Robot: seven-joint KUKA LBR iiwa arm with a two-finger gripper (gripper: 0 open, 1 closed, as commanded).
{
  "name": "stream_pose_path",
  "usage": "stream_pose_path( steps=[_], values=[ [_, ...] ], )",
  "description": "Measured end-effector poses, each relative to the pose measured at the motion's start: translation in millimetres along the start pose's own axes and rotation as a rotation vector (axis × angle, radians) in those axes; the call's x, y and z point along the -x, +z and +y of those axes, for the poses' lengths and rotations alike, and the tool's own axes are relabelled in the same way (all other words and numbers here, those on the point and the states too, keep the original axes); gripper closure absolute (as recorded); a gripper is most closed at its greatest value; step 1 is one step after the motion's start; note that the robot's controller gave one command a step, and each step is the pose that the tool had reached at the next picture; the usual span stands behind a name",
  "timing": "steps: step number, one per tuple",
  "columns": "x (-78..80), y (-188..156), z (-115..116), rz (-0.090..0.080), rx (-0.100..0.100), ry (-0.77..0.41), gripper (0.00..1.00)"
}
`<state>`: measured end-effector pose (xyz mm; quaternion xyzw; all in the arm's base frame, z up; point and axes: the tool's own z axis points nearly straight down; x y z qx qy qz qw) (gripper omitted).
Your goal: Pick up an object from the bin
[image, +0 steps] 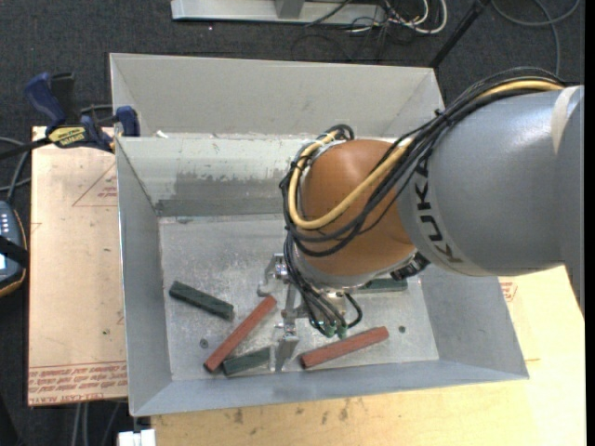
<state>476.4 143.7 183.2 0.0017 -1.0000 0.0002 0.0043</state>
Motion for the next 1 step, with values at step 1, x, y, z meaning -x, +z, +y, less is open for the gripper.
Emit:
stream_pose_path(
  steps=[1],
  values=[
    [2.0,-3.9,-0.7,-0.008,0.001,0.003,0.0]
  ],
)
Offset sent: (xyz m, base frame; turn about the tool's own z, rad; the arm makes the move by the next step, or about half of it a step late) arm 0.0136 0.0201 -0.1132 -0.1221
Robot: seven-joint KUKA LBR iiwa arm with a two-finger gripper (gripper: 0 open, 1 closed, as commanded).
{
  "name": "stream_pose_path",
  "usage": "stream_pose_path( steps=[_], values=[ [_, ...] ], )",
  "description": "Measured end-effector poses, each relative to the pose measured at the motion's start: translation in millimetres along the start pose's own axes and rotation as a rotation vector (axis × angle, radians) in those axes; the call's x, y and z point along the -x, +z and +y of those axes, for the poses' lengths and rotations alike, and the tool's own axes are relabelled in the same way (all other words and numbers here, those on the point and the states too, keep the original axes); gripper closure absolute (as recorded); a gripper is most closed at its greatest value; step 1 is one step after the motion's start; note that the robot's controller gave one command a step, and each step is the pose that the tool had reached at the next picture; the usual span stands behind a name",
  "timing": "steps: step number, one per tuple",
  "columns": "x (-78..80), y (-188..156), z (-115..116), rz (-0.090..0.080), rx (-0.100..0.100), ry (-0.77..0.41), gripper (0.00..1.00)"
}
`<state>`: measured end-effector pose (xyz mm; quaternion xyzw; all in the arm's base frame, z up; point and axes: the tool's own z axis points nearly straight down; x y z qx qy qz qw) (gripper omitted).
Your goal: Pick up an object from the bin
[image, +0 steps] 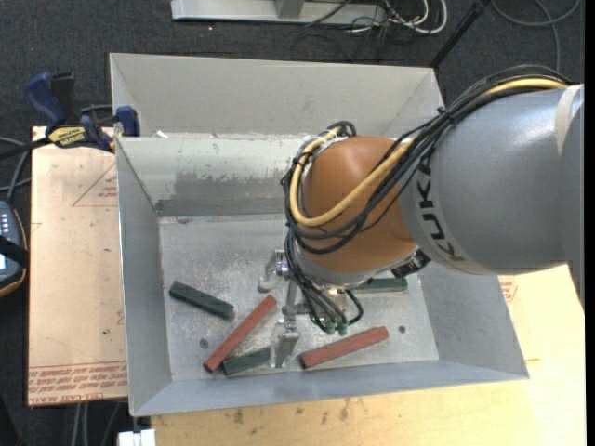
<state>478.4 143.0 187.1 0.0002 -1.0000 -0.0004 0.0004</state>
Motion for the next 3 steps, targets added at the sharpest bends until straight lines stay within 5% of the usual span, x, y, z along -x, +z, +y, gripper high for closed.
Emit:
stream_pose_path(
  steps=[1,2,3],
  values=[
    [20.9,105,24,-0.026,0.007,-0.125,1.0],
    [20.9,105,24,-0.026,0.007,-0.125,1.0],
    [17.7,-30,29,-0.004,0.001,-0.205,1.0]
  ],
)
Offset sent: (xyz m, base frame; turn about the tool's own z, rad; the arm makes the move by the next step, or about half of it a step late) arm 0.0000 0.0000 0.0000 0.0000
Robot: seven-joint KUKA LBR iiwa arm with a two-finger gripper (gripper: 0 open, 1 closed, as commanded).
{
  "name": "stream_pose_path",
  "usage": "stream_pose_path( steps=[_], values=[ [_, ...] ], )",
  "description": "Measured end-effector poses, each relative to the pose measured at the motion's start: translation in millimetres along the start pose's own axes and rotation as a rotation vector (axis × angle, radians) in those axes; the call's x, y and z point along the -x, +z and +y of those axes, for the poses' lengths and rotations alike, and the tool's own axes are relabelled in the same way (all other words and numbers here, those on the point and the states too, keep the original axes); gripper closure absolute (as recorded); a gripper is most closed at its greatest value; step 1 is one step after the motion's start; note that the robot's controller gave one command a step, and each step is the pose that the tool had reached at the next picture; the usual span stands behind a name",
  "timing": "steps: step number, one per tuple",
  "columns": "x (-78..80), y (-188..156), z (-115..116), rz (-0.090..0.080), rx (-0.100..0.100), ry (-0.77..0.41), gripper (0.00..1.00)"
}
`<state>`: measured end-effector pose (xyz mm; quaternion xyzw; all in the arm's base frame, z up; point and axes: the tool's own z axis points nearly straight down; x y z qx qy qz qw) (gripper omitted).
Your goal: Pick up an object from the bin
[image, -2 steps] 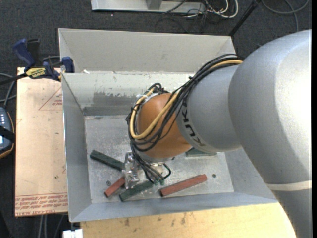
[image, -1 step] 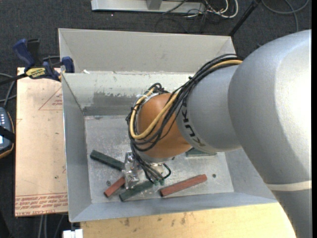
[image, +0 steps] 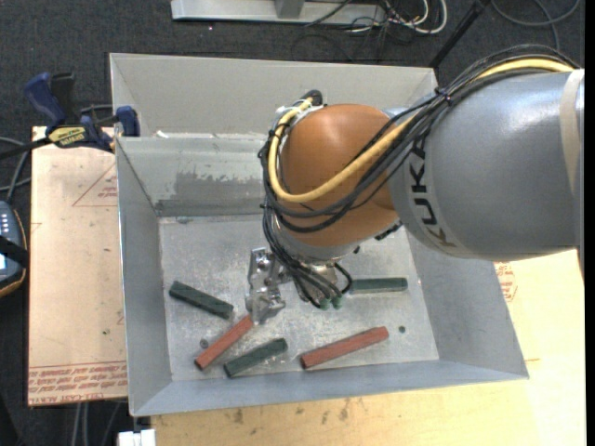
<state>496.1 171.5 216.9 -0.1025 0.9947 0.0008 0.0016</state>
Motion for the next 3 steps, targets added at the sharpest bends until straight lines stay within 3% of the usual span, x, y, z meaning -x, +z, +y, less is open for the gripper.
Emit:
stream_pose_path(
  steps=[1,2,3],
  values=[
    [-0.4,1,0,0.002,0.0,0.0,0.0],
    [-0.4,1,0,0.002,0.0,0.001,0.0],
    [22.7,53,-15,-0.005,0.001,0.04,0.0]
  ],
)
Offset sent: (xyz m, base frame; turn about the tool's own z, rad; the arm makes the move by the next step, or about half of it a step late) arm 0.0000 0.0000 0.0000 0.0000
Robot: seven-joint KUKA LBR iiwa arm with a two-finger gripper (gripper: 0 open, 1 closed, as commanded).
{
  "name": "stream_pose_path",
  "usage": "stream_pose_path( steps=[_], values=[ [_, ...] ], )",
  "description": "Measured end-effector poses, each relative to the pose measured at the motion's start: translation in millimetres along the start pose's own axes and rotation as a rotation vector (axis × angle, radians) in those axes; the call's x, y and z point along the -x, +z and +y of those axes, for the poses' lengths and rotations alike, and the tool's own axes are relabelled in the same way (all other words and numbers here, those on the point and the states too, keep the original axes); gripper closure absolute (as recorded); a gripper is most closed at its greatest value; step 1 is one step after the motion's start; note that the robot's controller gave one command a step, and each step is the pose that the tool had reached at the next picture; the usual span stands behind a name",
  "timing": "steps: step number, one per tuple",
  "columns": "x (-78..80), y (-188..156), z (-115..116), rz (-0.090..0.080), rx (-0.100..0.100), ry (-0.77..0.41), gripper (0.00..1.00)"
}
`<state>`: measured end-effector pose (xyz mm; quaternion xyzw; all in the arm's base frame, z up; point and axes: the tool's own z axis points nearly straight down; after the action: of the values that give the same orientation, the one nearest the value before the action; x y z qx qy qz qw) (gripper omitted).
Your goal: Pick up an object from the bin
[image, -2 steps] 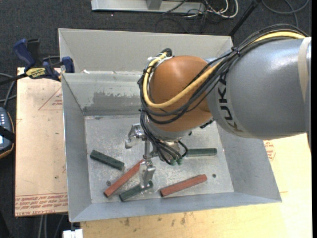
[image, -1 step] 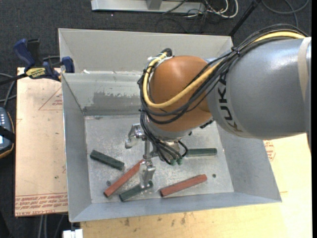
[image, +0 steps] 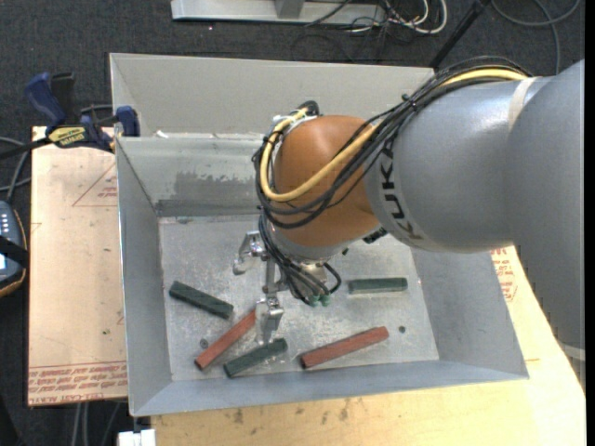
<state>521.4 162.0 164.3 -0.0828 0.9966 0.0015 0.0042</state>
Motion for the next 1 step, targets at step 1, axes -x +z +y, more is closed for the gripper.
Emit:
stream_pose_path(
  steps=[1],
  values=[
    [-16.4,82.3,1.0,-0.006,0.003,-0.061,1.0]
  ],
)
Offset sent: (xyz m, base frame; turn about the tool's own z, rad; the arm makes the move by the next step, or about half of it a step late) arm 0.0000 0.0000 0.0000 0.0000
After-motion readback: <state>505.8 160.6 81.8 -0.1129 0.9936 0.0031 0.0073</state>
